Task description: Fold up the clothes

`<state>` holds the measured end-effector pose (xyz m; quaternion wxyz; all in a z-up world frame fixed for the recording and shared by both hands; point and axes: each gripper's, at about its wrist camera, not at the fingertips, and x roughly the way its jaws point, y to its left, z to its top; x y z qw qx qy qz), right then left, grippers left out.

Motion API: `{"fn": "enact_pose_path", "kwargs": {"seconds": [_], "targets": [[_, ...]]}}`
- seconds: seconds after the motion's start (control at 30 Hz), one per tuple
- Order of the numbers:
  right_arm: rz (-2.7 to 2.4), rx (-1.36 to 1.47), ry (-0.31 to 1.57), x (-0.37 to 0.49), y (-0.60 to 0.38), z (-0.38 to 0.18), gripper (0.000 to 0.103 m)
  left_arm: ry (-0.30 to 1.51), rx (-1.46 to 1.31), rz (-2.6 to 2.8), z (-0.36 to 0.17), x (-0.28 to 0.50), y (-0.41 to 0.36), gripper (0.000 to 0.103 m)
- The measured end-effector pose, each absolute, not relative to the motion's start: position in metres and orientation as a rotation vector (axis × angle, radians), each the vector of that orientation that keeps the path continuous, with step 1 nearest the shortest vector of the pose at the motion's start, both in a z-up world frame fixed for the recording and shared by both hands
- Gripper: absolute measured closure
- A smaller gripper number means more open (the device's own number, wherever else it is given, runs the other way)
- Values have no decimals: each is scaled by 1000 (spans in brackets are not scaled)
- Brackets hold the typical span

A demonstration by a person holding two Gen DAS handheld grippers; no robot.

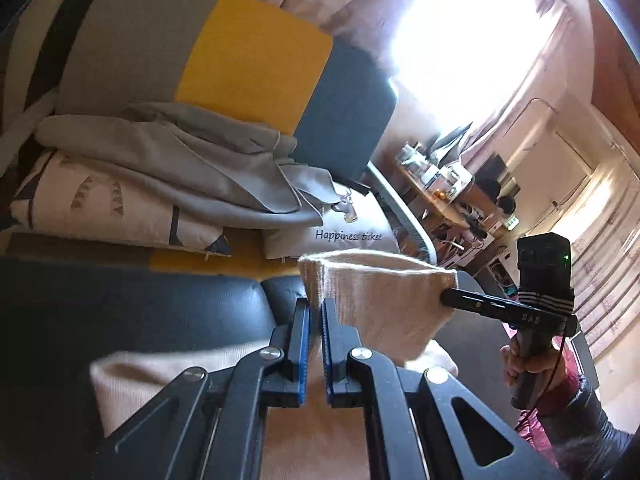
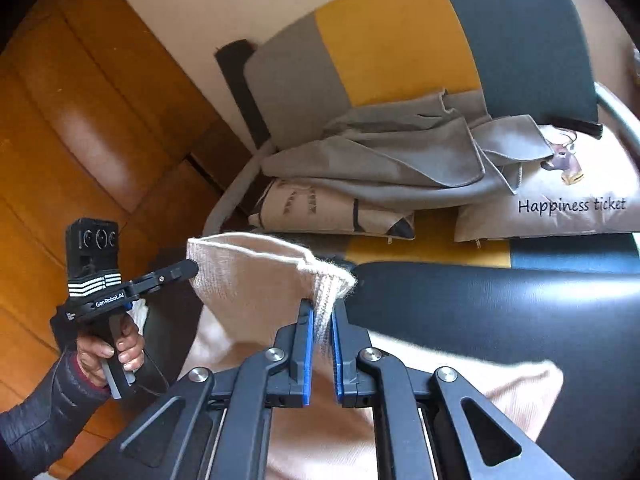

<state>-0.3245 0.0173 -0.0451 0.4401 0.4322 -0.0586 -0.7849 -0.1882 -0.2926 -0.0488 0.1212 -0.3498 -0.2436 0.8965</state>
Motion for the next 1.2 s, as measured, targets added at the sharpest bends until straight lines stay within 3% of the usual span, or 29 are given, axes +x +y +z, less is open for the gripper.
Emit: {"fn": "enact_pose_path", "kwargs": {"seconds": [0.3,0.6,0.7,0.83,1.0,1.17,1.2], "targets": [[-1943,1073,-89,-226,46,-66,95,-717,-1073,2591,-95,-100,-259,99],[-1947,1187,30,-172,67,-126,94,-685,-1275,2531,-154,-61,-237,99],[-1937,1208,-3,-165,80,-132,80,-797,-1265,2497,-157,-47,-249,94],[-1952,1147,-181,-166,101,-119,77,-1017,-1166,2460,-153,-39,-272,88],[-1964,1175,-391,-199,94,-132,61,-1148,-1129,2404,-157,-67,-276,79],[-1925,1281,-400,-220,70,-163,62,-1076,-1245,2402,-167,-99,-258,76],[-1930,1277,-373,-219,68,-162,74,-1041,-1252,2407,-167,-105,-253,76]]}}
